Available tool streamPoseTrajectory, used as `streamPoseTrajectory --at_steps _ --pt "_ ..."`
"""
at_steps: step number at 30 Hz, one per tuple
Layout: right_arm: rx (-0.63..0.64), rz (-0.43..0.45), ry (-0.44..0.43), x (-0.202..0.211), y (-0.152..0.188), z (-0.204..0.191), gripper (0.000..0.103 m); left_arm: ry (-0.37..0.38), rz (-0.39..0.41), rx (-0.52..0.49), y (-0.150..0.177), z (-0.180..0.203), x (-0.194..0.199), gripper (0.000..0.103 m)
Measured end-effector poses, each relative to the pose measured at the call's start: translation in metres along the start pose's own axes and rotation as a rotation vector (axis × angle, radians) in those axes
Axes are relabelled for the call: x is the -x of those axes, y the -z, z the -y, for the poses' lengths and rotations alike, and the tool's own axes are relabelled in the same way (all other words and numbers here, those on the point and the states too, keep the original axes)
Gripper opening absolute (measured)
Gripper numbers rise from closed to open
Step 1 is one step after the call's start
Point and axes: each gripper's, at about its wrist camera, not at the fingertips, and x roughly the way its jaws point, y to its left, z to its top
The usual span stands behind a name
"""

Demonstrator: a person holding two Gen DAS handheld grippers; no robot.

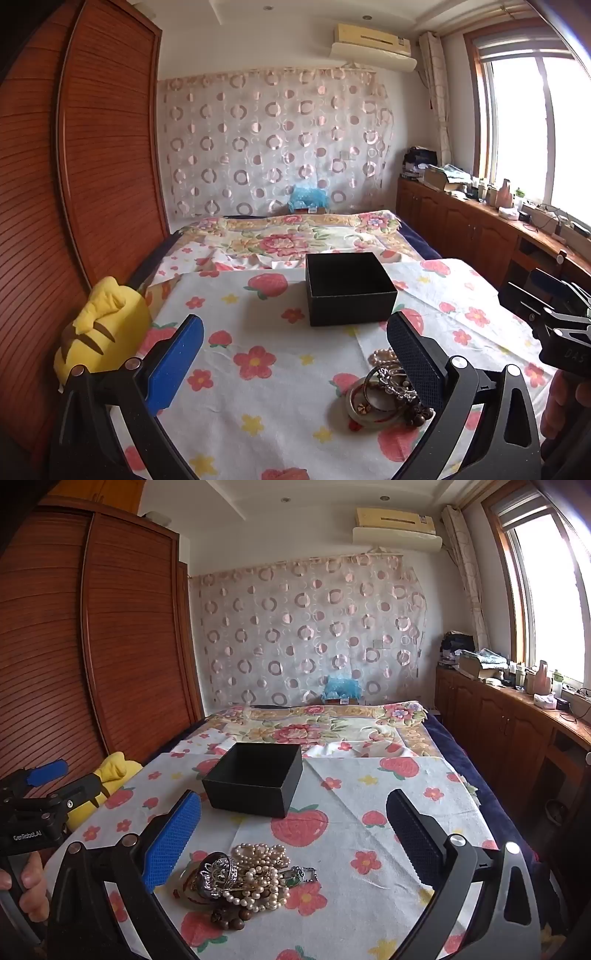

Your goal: Organize jewelry

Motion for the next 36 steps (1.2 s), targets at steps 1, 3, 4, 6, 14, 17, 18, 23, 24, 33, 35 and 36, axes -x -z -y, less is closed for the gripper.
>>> streamPoseTrajectory --at_steps 1,3,4,6,14,17,18,23,24,33,35,36 --pt "-0.008 0.004 -0.001 0.0002 0.0001 0.0006 0.1 0.0 -0.001 0.001 0.0 -0.0001 -0.0001 0.097" --pt "-0.006 0.004 -0.003 0.0004 0.0002 0.0006 0.1 0.0 0.001 0.001 0.0 0.0 0.0 0.097" --pt "-0.006 0.004 -0.002 0.0004 0.0003 0.0007 0.1 0.0 0.001 0.0 0.0001 0.0 0.0 0.097" --pt "-0.007 0.003 -0.002 0.0004 0.0005 0.0012 0.1 0.0 -0.001 -0.001 0.0004 -0.0001 -0.0004 0.097" --pt "-0.002 0.006 0.0 0.0013 0.0006 -0.0001 0.1 -0.001 0.001 -0.001 0.0 0.0 0.0 0.097" --pt "-0.005 0.004 -0.003 0.0004 0.0011 0.0005 0.1 -0.001 -0.001 0.001 0.0002 -0.0001 -0.0001 0.097" --pt "-0.005 0.004 -0.002 0.0005 0.0013 0.0004 0.1 -0.001 -0.002 0.001 0.0003 -0.0001 -0.0001 0.096" --pt "-0.006 0.004 -0.004 0.0004 0.0013 0.0005 0.1 -0.001 -0.001 0.0 0.0 0.0002 0.0001 0.097" --pt "-0.006 0.004 -0.004 0.0003 0.0013 0.0006 0.1 -0.002 0.0 0.0 0.0 0.0004 0.0003 0.097" --pt "-0.008 0.004 -0.004 0.0005 0.0014 0.0004 0.1 -0.001 -0.002 0.0 0.0003 0.0005 0.0008 0.097" --pt "-0.008 0.003 -0.004 0.0005 0.0016 0.0002 0.1 -0.002 -0.002 -0.001 0.0006 0.001 0.0015 0.097" --pt "-0.008 0.003 -0.004 0.0006 0.0016 0.0002 0.1 -0.002 -0.002 -0.001 0.0008 0.0013 0.002 0.096"
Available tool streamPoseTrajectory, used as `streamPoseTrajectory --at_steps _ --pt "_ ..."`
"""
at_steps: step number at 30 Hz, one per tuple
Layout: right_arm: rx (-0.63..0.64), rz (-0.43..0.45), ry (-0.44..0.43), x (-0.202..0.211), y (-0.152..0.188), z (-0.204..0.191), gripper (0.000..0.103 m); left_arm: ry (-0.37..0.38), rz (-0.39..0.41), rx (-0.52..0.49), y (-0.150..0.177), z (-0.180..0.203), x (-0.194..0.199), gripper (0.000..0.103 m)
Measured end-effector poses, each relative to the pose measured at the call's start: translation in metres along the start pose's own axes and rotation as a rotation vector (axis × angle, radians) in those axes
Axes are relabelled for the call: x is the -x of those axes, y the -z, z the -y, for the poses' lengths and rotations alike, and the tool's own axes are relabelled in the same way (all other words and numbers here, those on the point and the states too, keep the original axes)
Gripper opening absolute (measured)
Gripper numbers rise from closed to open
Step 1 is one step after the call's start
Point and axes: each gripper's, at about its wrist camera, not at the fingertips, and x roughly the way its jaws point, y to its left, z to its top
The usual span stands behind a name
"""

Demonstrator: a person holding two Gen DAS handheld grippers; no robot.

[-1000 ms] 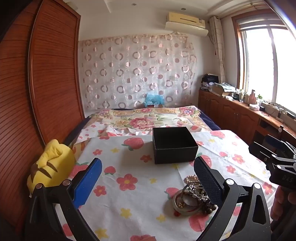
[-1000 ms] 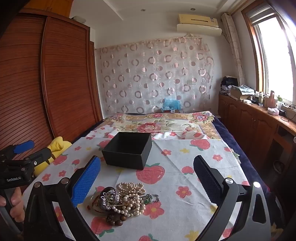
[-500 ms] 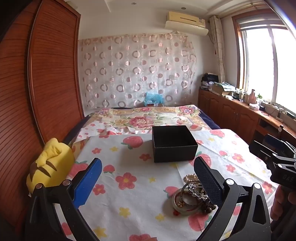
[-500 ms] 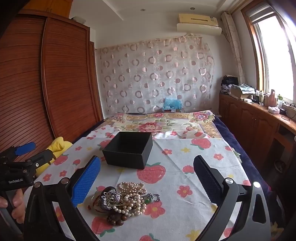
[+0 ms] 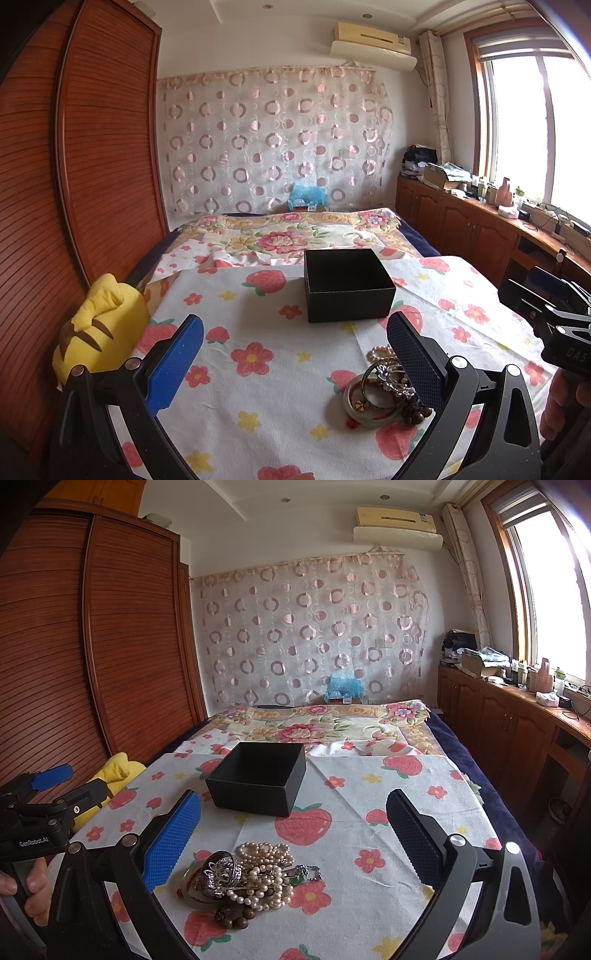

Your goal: Organize jewelry

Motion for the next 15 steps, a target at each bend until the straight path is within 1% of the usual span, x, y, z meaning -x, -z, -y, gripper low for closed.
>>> streamPoseTrajectory --at_steps 15 --pt "-0.001 0.0 -0.002 -0.0008 0.0004 0.0001 0.1 0.003 -0.003 0.002 -0.0007 -0.0012 -0.0021 0.097"
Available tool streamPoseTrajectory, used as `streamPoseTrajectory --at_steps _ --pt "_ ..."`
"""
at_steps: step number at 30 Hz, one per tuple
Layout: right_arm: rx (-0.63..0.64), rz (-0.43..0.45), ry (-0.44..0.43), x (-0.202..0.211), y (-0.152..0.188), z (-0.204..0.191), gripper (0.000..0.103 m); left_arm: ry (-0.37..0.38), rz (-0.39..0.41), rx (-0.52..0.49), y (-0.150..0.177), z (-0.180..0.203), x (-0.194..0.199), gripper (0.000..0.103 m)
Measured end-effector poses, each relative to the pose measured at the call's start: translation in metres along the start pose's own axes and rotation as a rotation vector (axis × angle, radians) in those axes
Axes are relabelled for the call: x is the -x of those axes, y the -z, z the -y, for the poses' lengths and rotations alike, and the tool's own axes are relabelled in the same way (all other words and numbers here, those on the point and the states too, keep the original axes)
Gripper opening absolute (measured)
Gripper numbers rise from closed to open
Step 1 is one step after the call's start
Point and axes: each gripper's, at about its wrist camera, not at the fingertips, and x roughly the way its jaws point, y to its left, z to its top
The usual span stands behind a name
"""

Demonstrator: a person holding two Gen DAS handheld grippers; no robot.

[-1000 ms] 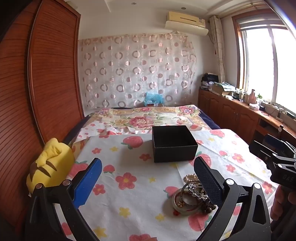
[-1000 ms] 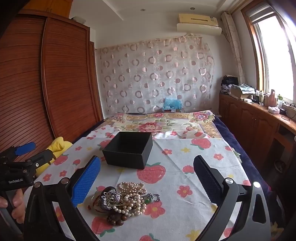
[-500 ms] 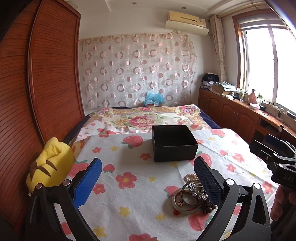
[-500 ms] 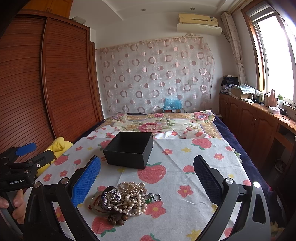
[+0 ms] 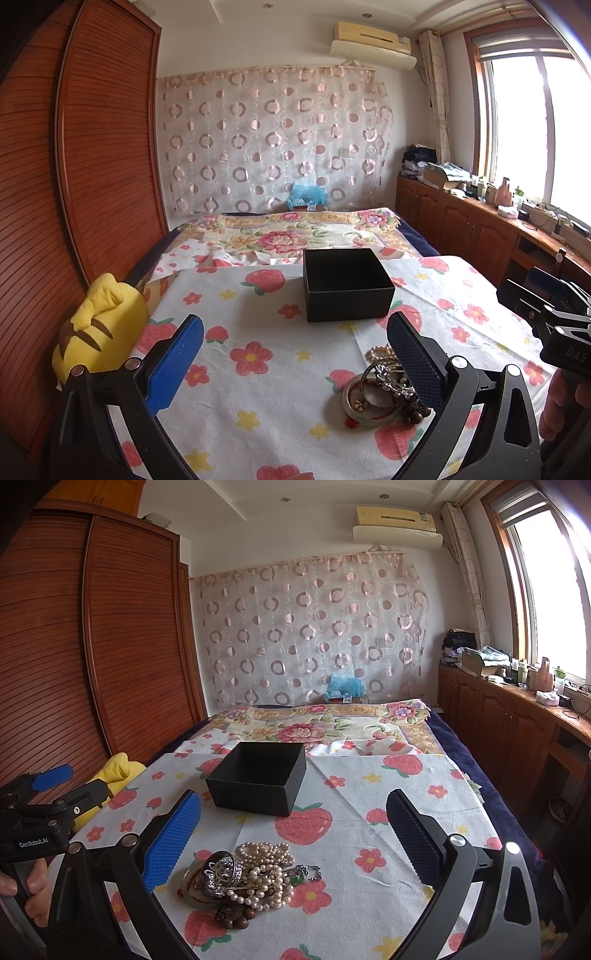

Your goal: Organize jewelry

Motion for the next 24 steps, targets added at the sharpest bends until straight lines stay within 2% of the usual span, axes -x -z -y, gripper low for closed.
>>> streamPoseTrajectory --at_steps 24 --pt "-0.001 0.001 0.0 0.0017 -0.0008 -0.0009 0.1 0.002 0.006 0.003 -0.0001 0.0004 0.0002 0.097"
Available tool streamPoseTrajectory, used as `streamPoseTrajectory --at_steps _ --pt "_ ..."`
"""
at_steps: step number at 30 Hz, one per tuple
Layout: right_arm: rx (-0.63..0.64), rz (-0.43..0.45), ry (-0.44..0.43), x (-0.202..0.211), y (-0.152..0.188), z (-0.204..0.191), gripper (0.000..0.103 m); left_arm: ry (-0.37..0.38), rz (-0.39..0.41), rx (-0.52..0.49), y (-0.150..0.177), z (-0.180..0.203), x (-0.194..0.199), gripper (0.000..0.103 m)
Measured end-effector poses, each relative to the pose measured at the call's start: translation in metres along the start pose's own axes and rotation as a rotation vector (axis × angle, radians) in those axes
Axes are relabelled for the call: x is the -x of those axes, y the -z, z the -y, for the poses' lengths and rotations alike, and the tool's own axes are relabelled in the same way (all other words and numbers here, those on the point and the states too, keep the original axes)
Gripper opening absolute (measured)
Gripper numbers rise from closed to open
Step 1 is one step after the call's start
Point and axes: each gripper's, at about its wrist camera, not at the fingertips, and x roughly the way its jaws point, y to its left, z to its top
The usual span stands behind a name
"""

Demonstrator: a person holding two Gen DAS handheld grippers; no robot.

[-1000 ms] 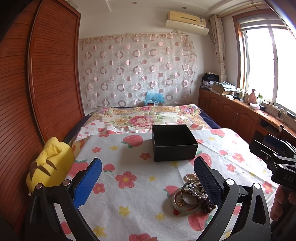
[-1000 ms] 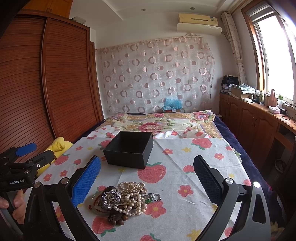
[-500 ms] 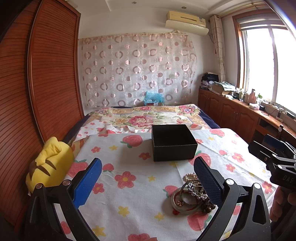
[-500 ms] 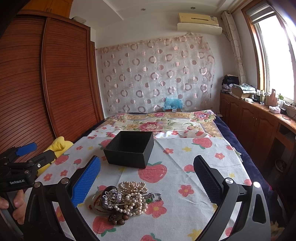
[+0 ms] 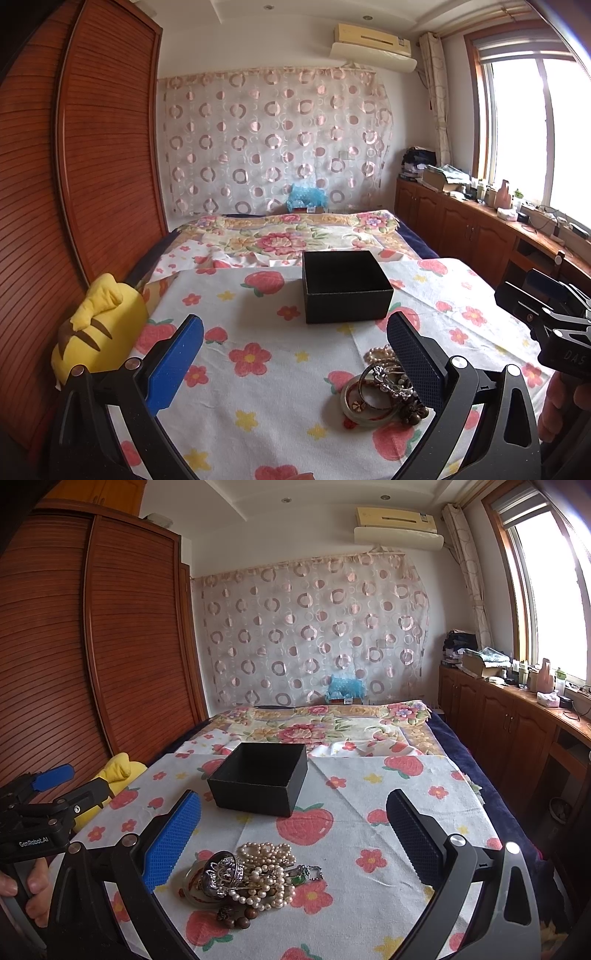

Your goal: Organize jewelry

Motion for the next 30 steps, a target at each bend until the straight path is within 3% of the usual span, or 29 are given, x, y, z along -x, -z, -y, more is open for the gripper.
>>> streamPoseTrajectory --at_steps 19,30 --pt "0.001 -0.001 0.001 -0.002 0.001 -0.003 0.1 0.003 -0.006 0.002 -0.001 0.001 0.001 0.097" --pt "-0.006 -0.046 -0.012 -0.016 0.015 0.017 0.099 0.045 -0.111 0.008 0.025 0.0 -0.026 0.096"
